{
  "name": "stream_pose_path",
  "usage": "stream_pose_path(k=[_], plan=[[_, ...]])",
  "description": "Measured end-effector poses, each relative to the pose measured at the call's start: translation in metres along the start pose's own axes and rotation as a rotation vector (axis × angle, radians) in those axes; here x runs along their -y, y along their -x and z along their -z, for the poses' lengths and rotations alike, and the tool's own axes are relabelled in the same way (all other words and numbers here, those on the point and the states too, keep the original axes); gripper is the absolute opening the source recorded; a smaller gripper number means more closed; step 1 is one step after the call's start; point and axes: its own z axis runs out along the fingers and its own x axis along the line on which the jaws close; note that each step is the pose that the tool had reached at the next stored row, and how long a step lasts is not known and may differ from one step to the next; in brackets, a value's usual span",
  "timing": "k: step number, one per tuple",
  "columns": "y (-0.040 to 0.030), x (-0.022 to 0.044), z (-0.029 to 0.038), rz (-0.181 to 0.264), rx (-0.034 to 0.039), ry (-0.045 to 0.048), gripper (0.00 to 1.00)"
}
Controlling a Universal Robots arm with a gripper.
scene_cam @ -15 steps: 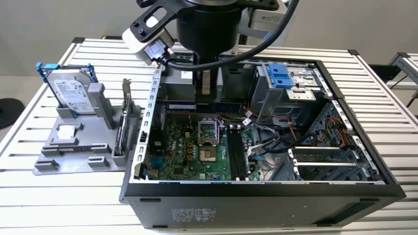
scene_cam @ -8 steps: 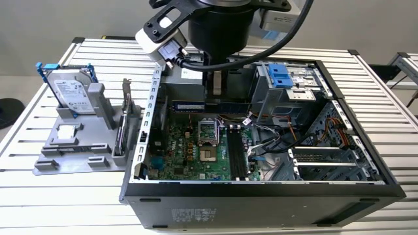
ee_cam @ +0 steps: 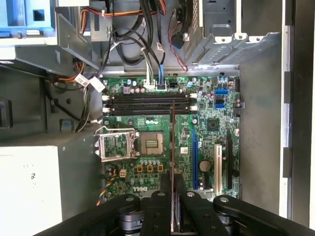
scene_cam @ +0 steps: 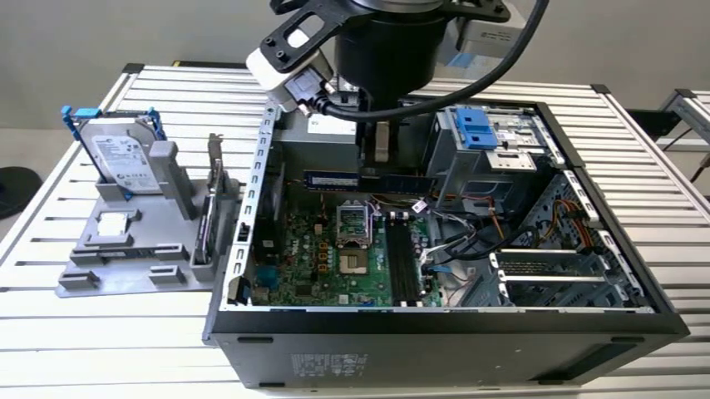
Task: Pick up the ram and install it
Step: 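Pick up the ram and move it above insertion slot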
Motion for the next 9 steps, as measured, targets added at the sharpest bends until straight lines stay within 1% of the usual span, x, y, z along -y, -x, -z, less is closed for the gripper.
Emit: stream_pose_path(k=[9], plan=[[-0.0010,-0.0145,-0.0002,-0.003,0.0000,0.0000,0.00]])
